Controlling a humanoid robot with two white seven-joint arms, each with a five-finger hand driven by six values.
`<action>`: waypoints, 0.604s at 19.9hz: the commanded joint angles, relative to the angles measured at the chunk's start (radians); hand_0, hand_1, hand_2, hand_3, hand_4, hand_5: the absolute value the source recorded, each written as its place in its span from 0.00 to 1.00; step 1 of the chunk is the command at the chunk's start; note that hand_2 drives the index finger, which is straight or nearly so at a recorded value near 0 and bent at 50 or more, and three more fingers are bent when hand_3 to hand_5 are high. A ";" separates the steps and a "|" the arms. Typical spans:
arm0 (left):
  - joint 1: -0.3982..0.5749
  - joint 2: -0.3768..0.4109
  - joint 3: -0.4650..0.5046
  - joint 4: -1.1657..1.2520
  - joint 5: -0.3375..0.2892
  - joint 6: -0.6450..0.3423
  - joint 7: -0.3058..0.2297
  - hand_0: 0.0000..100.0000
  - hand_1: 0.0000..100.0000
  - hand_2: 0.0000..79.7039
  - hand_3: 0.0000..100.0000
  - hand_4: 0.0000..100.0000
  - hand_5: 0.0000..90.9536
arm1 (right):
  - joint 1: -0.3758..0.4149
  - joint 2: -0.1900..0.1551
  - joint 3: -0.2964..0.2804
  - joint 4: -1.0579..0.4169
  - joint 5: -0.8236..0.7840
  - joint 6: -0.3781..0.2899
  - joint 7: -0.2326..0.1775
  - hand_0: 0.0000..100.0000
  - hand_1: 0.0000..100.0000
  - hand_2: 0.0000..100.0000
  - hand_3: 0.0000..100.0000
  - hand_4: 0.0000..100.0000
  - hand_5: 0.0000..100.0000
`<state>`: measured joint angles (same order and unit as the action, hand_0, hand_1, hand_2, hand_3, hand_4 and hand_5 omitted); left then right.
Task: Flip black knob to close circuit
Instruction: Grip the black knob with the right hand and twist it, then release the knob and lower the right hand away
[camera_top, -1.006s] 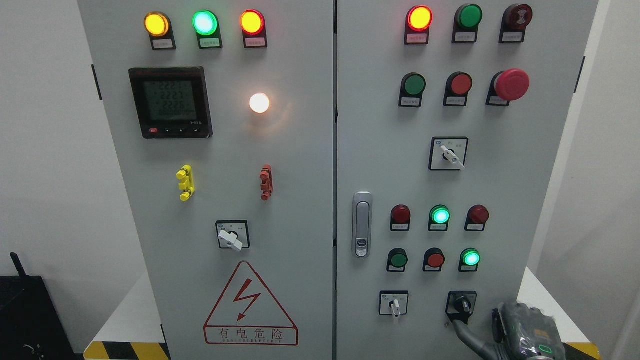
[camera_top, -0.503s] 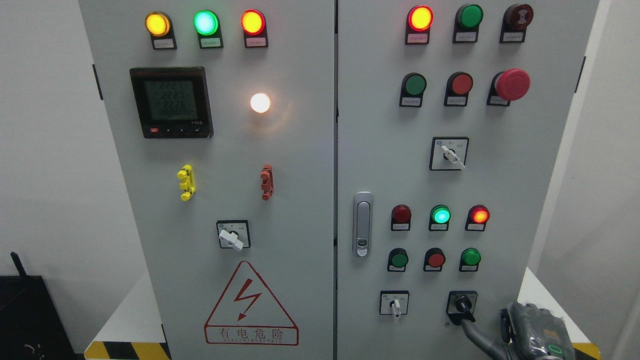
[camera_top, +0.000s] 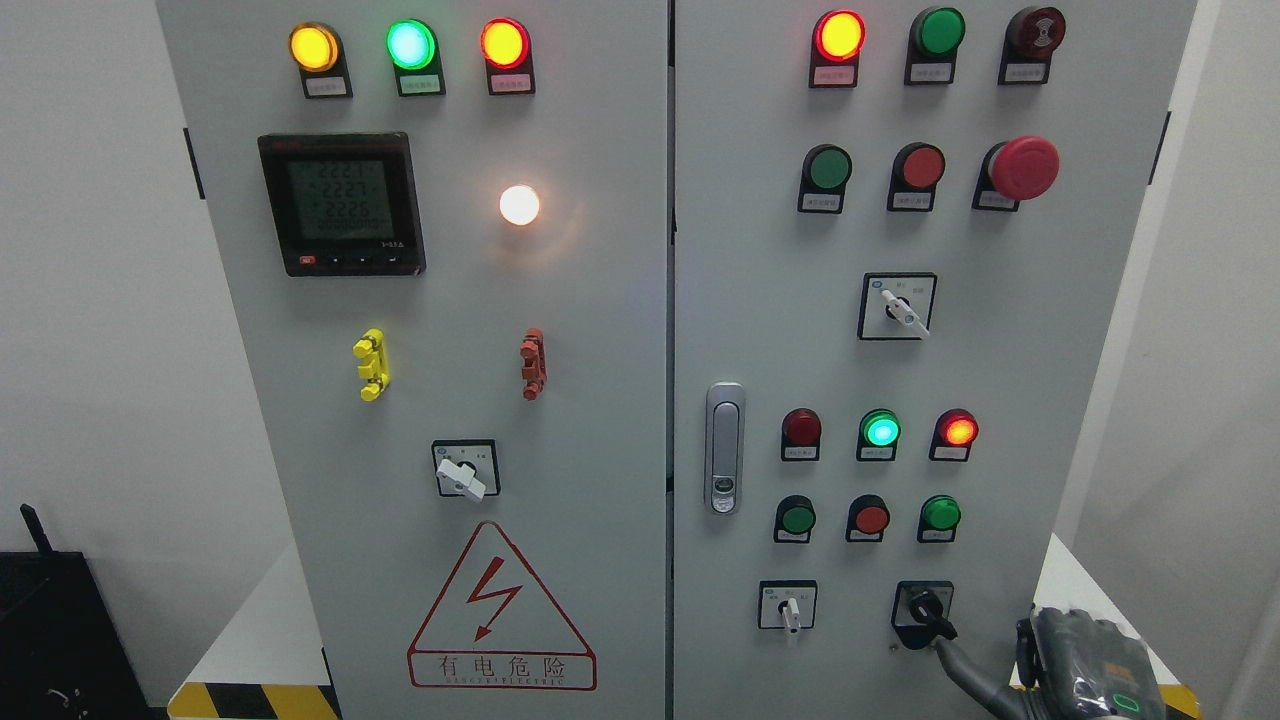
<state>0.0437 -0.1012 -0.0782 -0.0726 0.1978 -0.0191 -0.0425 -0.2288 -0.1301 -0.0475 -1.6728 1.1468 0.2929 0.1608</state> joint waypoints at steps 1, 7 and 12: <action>0.001 0.000 0.000 0.000 0.000 0.001 0.000 0.12 0.56 0.00 0.00 0.00 0.00 | 0.020 0.052 0.078 0.011 -0.001 -0.008 -0.035 0.00 0.07 0.93 1.00 0.92 0.84; 0.001 0.000 0.000 0.000 0.000 0.001 0.000 0.12 0.56 0.00 0.00 0.00 0.00 | 0.083 0.070 0.095 -0.011 -0.030 -0.017 -0.056 0.00 0.09 0.93 1.00 0.92 0.85; 0.001 0.000 0.000 -0.001 0.000 0.001 0.000 0.12 0.56 0.00 0.00 0.00 0.00 | 0.198 0.092 0.034 -0.160 -0.241 -0.040 -0.058 0.00 0.10 0.85 1.00 0.89 0.83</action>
<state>0.0437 -0.1012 -0.0782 -0.0724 0.1978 -0.0191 -0.0425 -0.1250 -0.0848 0.0016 -1.7045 1.0643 0.2677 0.1018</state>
